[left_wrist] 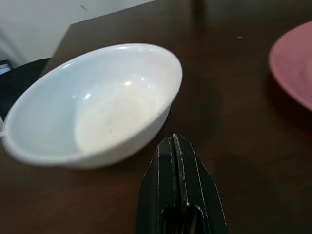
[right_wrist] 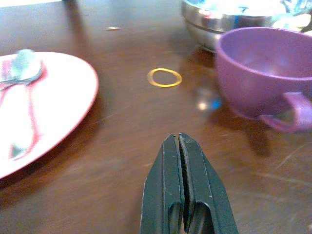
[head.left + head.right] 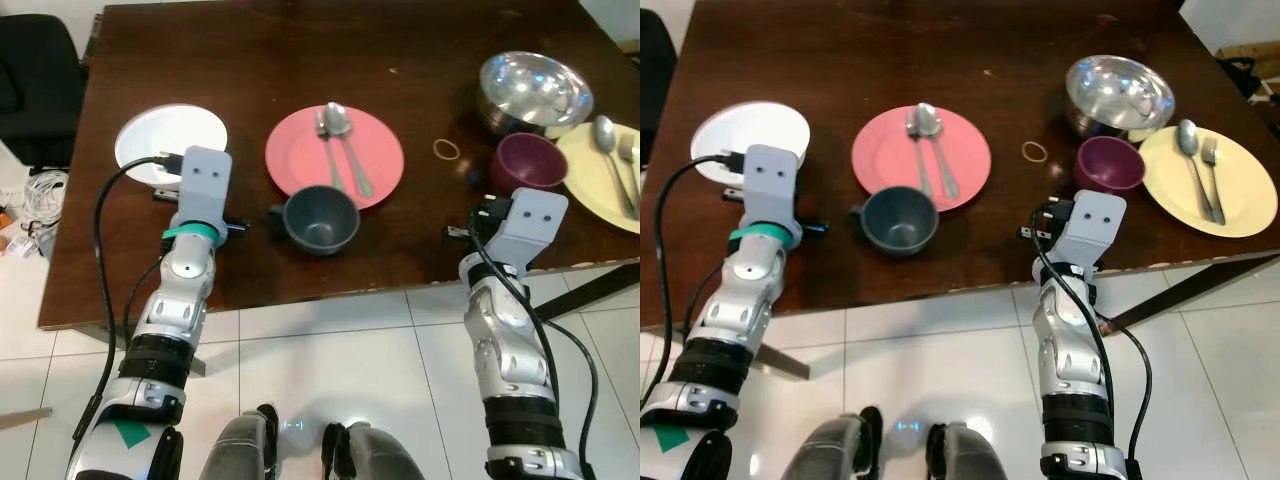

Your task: Setting the table

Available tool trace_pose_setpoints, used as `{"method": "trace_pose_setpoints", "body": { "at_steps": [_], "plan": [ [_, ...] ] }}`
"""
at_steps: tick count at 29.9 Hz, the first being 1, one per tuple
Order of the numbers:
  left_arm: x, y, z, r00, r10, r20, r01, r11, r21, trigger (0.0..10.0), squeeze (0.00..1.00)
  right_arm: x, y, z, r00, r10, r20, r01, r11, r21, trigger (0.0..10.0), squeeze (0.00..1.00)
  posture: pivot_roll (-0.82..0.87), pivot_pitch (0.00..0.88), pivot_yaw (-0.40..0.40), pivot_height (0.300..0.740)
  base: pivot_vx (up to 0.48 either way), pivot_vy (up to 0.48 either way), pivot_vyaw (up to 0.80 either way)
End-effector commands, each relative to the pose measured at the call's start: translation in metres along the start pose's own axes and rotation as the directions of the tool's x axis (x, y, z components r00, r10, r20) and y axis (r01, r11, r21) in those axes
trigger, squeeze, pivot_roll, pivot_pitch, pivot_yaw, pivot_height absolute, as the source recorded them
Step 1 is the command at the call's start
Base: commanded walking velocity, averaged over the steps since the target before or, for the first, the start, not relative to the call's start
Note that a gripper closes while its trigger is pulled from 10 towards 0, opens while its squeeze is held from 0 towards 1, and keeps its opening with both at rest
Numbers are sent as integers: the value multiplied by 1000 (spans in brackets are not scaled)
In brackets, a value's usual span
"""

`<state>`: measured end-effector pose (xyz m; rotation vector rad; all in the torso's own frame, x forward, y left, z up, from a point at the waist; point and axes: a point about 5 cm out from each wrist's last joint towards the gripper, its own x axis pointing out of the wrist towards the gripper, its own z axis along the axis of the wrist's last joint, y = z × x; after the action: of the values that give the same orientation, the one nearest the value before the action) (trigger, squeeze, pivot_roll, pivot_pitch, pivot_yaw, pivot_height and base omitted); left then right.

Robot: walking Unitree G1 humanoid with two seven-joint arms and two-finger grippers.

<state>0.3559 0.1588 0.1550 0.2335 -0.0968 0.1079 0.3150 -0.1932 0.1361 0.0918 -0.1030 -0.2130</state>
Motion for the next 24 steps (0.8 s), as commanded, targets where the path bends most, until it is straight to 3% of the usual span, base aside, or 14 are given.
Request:
{"method": "trace_pose_setpoints", "body": {
  "at_steps": [1,4,7,8,9,12,14,18,21,23,24],
  "plan": [
    [-2,0,0,1000,-8,10,8,1000,2,10000,0,-3,-3,-6,1000,-9,-26,10,1000,6,10000,0,68,102,48,740,0,0,0],
    [-2,-1,4,998,-62,32,62,998,5,10000,0,-3,-4,-6,1000,-10,-26,10,1000,5,10000,0,68,102,48,740,0,0,0],
    [-4,-8,10,964,-264,45,265,964,-24,10000,0,-3,-4,-6,1000,-10,-28,10,1000,5,10000,0,73,105,46,740,0,0,0],
    [-4,-8,10,964,-264,45,265,964,-24,10000,0,-3,-4,-6,1000,-10,-28,10,1000,5,10000,0,73,105,46,740,0,0,0],
    [-5,-10,12,944,-326,45,328,944,-40,10000,0,-3,-4,-6,1000,-10,-28,10,1000,5,10000,0,73,105,46,740,0,0,0],
    [-6,-11,14,923,-382,49,385,921,-54,10000,0,-3,-4,-6,1000,-9,-28,9,1000,6,10000,0,78,105,46,740,0,0,0],
    [-7,-9,20,874,-483,61,486,872,-57,10000,0,-2,-2,-6,1000,-6,-26,6,1000,8,10000,0,79,104,50,740,0,0,0],
    [-7,-6,23,858,-509,68,512,858,-49,10000,0,-2,-1,-6,1000,-5,-25,5,1000,9,10000,0,79,104,50,740,0,0,0],
    [-7,15,31,823,-563,69,562,826,36,10000,0,-3,-3,-7,1000,-7,-27,7,1000,7,10000,0,82,105,50,740,0,0,0],
    [-7,18,32,818,-571,68,569,821,51,10000,0,-4,-3,-7,1000,-7,-27,7,1000,7,10000,0,82,105,50,740,0,0,0],
    [-10,28,33,795,-604,54,602,797,56,10000,965,-4,-4,-7,1000,-5,-28,6,1000,6,10000,0,89,105,46,740,0,0,0]
  ]
}}
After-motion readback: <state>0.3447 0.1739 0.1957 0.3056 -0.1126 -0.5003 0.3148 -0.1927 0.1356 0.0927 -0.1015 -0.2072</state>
